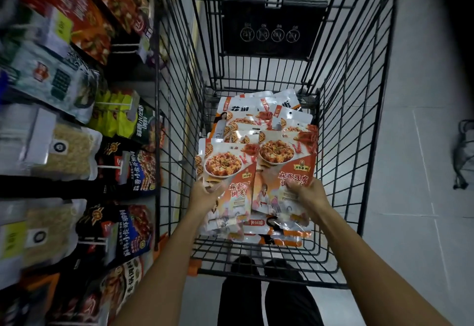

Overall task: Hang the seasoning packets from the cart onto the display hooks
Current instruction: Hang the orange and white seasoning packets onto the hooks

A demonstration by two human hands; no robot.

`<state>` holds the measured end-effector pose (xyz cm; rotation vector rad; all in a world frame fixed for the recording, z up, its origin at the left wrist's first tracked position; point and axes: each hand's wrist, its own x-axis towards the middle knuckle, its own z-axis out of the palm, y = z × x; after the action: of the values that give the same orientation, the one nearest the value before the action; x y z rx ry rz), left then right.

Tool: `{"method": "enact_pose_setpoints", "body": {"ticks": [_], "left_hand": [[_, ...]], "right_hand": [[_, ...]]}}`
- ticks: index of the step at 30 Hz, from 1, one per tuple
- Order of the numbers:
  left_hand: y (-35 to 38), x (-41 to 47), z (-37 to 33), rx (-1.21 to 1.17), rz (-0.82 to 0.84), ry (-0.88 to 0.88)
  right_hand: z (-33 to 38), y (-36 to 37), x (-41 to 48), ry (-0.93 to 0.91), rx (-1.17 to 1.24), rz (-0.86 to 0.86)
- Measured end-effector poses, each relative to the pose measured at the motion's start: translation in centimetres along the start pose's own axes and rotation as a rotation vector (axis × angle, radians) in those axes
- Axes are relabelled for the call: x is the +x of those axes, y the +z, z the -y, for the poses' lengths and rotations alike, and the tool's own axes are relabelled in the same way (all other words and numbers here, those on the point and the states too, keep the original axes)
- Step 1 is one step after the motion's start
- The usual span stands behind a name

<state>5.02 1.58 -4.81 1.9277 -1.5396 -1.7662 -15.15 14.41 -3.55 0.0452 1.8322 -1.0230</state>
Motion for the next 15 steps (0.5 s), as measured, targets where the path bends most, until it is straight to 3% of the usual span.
{"method": "enact_pose_setpoints", "body": {"ticks": [4,9,15], "left_hand": [[-3.0,-3.0,-3.2,-0.088,-0.077,0.087],[-8.1,-8.8,-7.9,-0.178,-0.210,0.234],[-14.2,-18.9,-10.1,-0.412,-0.530,0.399]], "right_hand": [[3.4,-0.9,-2.6,-0.125,-0.014,0.046],[10.1,-1.0,-7.1,-0.253,-0.022,0.222],[17.1,1.5,-14.0,-0.449,-0.104,0.510]]}}
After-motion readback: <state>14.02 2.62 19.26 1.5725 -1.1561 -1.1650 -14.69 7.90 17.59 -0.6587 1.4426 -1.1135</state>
